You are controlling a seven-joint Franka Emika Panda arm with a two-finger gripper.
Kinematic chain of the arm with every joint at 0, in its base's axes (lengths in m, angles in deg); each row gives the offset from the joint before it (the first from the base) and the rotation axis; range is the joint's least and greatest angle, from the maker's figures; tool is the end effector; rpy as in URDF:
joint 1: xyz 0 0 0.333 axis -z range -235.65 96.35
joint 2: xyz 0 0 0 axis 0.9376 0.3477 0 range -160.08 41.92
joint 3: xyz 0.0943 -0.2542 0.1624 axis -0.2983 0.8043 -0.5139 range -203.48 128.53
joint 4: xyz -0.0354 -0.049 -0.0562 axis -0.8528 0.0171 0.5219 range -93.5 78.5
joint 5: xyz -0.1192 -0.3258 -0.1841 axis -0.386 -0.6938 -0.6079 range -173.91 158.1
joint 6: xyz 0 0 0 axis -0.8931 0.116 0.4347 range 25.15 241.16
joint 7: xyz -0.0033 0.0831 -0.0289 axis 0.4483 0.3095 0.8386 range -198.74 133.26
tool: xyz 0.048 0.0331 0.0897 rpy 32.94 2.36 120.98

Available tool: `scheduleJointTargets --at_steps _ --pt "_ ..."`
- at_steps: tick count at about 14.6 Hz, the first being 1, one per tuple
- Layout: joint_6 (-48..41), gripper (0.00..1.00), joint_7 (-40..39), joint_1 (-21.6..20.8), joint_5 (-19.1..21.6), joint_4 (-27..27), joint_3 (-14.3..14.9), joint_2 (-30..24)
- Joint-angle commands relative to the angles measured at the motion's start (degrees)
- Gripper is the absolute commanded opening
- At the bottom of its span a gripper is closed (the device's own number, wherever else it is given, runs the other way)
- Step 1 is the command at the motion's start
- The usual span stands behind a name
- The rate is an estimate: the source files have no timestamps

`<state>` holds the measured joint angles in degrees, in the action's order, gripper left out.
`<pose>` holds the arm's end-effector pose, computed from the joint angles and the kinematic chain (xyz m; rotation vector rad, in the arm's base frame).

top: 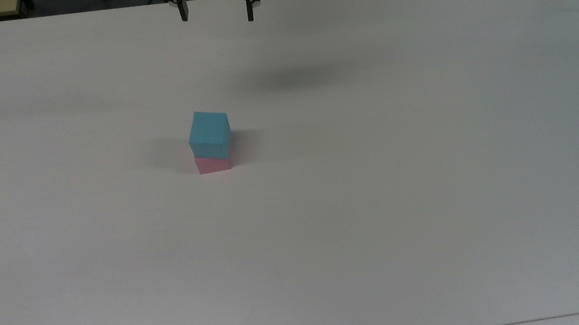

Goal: Put blue cube on pink cube
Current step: 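Open the gripper and raise it away from the stacked cubes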

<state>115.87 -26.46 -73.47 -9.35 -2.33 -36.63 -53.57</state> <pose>0.5831 0.0281 0.6119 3.1128 -0.0896 -0.0135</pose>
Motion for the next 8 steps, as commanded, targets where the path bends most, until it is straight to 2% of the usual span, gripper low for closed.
scheduleJointTargets --at_steps 1,4,8 --pt "-0.07 1.00 -1.80 -0.13 1.36 -2.19 0.73 -0.94" --pt "-0.07 1.00 -2.06 -0.22 2.32 -1.83 2.57 -1.03" --pt "0.02 1.00 -1.54 -0.31 2.41 -1.83 2.75 -1.03"
